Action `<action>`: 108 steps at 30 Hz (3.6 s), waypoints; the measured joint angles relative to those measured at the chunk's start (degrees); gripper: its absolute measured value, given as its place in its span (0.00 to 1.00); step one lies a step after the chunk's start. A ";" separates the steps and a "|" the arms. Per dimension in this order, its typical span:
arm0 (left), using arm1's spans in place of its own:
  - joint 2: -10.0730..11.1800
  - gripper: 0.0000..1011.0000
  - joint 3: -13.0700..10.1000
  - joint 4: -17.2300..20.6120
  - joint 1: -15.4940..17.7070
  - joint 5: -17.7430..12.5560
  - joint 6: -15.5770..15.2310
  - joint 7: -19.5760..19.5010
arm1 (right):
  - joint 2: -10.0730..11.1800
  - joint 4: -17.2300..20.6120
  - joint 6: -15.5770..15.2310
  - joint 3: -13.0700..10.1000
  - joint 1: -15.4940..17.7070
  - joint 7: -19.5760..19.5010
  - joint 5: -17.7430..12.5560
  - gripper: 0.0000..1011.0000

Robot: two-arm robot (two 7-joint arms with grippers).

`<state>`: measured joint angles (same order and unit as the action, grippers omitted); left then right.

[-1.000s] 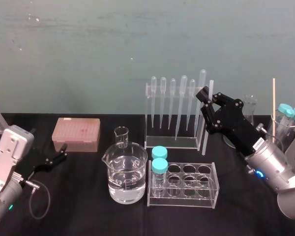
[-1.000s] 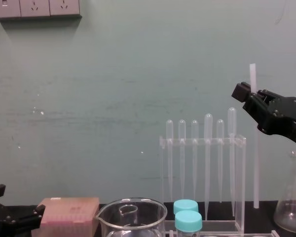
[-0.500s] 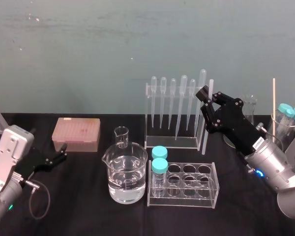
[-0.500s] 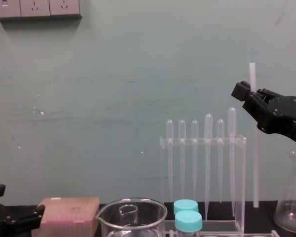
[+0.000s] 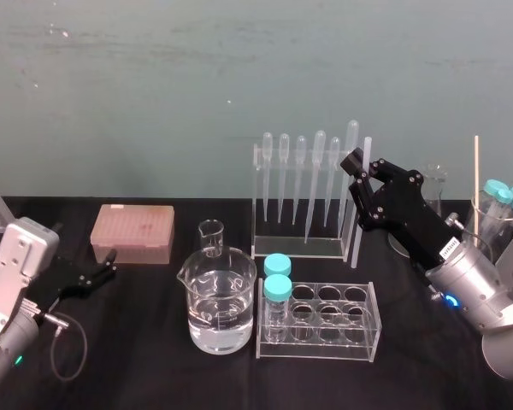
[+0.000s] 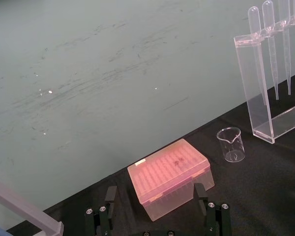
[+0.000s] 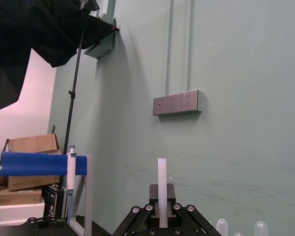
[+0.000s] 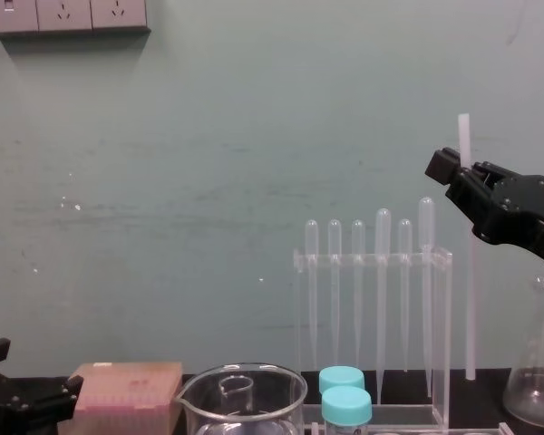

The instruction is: Pick up the stirring rod with one hand, then place it down.

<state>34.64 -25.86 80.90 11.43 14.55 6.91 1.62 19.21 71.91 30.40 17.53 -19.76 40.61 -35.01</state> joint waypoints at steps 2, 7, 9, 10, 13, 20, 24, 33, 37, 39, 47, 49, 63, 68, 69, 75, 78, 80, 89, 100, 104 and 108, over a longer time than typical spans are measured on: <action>0.00 0.99 0.00 0.00 0.00 0.00 0.00 0.00 | 0.00 0.00 0.00 0.00 0.00 0.00 0.00 0.07; 0.00 0.99 0.00 0.00 0.00 0.00 0.00 0.00 | 0.00 0.00 0.00 0.00 0.00 0.00 0.00 0.07; 0.00 0.99 0.00 0.00 0.00 0.00 0.00 0.00 | 0.00 0.00 0.00 0.00 0.00 0.00 0.00 0.07; 0.00 0.99 0.00 0.00 0.00 0.00 0.00 0.00 | 0.00 0.00 0.00 0.00 0.00 0.00 0.00 0.07; 0.00 0.99 0.00 0.00 0.00 0.00 0.00 0.00 | 0.00 0.00 0.00 0.00 0.00 0.00 0.00 0.07; 0.00 0.99 0.00 0.00 0.00 0.00 0.00 0.00 | 0.00 0.00 0.00 0.00 0.00 0.00 0.00 0.07; 0.00 0.99 0.00 0.00 0.00 0.00 0.00 0.00 | 0.00 0.00 0.00 0.00 0.00 0.00 0.00 0.07; 0.00 0.99 0.00 0.00 0.00 0.00 0.00 0.00 | 0.00 0.00 0.00 0.00 0.00 0.00 0.00 0.07; 0.00 0.99 0.00 0.00 0.00 0.00 0.00 0.00 | 0.00 0.00 0.00 0.00 0.00 0.00 0.00 0.07; 0.00 0.99 0.00 0.00 0.00 0.00 0.00 0.00 | 0.00 0.00 0.00 0.00 0.00 0.00 0.00 0.07; 0.00 0.99 0.00 0.00 0.00 0.00 0.00 0.00 | 0.00 0.00 0.00 0.00 0.00 0.00 0.00 0.07; 0.00 0.99 0.00 0.00 0.00 0.00 0.00 0.00 | 0.00 -0.01 0.00 0.00 0.00 0.00 0.00 0.07; 0.00 0.99 0.00 0.00 0.00 0.00 0.00 0.00 | 0.00 -0.01 0.00 0.00 0.00 0.00 0.00 0.07; 0.00 0.99 0.00 0.00 0.00 0.00 0.00 0.00 | 0.00 -0.01 0.00 0.00 0.00 0.00 0.00 0.07; 0.00 0.99 0.00 0.00 0.00 0.00 0.00 0.00 | 0.00 -0.01 0.00 0.00 0.00 0.00 0.00 0.07; 0.00 0.99 0.00 0.00 0.00 0.00 0.00 0.00 | 0.00 -0.01 0.00 0.00 0.00 0.00 0.00 0.07; 0.00 0.99 0.00 0.00 0.00 0.00 0.00 0.00 | 0.00 -0.01 0.00 0.00 0.00 0.00 0.00 0.07; 0.00 0.99 0.00 0.00 0.00 0.00 0.00 0.00 | 0.00 -0.01 0.00 -0.01 0.00 0.00 0.02 0.07; 0.00 0.99 0.00 0.00 0.00 0.00 0.00 0.00 | 0.44 2.69 -3.62 -0.82 1.12 -2.12 2.30 0.07; 0.00 0.99 0.00 0.00 0.00 0.00 0.00 0.00 | 2.48 8.31 -9.07 -1.15 4.36 -2.88 2.33 0.07; 0.00 0.99 0.00 0.00 0.00 0.00 0.00 0.00 | 3.04 9.09 -9.94 -1.00 5.06 -2.74 2.11 0.07; 0.00 0.99 0.00 0.00 0.00 0.00 0.00 0.00 | 3.54 9.58 -10.44 -0.95 5.66 -3.00 2.20 0.07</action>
<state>34.65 -25.86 80.90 11.43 14.55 6.90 1.62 22.75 81.50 19.97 16.58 -14.10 37.61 -32.81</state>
